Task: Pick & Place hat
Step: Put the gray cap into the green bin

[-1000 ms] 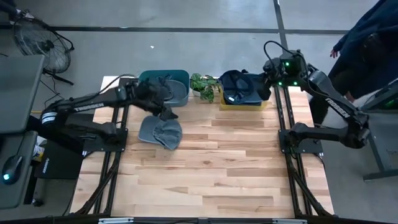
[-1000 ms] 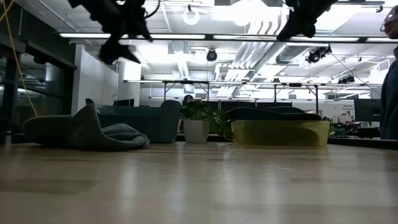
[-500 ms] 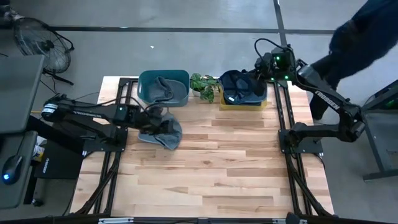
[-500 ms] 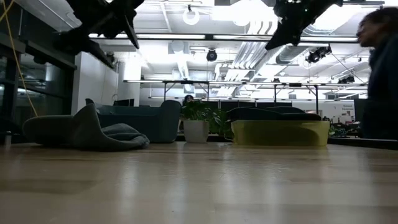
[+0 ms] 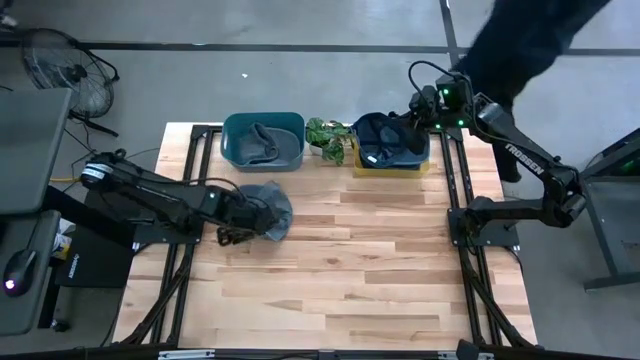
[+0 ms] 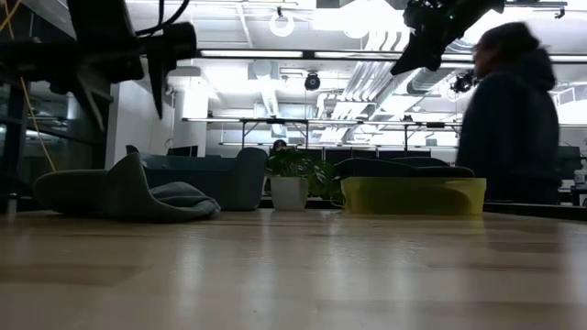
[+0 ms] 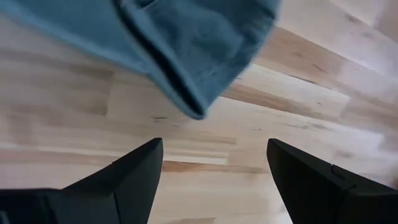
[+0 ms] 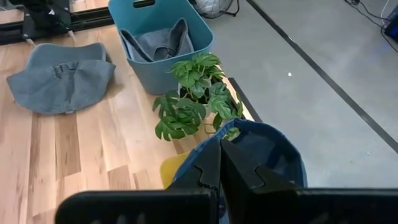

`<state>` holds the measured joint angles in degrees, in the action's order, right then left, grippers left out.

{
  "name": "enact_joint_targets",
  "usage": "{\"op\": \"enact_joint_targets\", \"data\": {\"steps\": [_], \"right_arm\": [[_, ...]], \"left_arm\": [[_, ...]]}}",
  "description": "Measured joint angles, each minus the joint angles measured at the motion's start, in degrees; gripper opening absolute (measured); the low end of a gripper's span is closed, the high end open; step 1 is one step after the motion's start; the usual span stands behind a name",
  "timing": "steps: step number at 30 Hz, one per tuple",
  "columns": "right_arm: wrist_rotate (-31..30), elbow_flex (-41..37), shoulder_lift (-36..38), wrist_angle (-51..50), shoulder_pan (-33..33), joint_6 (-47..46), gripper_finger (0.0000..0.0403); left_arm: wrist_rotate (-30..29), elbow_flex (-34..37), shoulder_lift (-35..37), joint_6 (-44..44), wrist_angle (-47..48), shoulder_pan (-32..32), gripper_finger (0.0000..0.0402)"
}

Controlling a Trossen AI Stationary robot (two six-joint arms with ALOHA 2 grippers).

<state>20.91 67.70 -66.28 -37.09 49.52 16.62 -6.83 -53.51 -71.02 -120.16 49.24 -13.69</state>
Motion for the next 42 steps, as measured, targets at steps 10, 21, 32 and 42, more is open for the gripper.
{"op": "enact_joint_targets", "data": {"steps": [10, 21, 32, 42], "right_arm": [[2.69, 0.0, 0.0, -0.38, -0.07, -0.26, 0.0], [3.21, 0.0, 0.0, -0.41, -0.04, -0.09, 0.0], [6.56, 0.0, 0.0, -2.68, -0.07, -0.04, 0.0], [6.54, 0.0, 0.02, -2.92, -0.07, 0.37, 0.0]], "left_arm": [[0.67, -0.03, -5.55, -13.56, 0.84, -1.31, 0.0284], [-1.47, -0.03, -10.01, -16.78, 3.91, 1.96, 0.0284], [-1.37, -0.03, -15.64, -16.37, 1.48, 4.43, 0.0284], [-2.45, -0.03, -18.08, -15.71, 0.27, 4.31, 0.0281]]}}
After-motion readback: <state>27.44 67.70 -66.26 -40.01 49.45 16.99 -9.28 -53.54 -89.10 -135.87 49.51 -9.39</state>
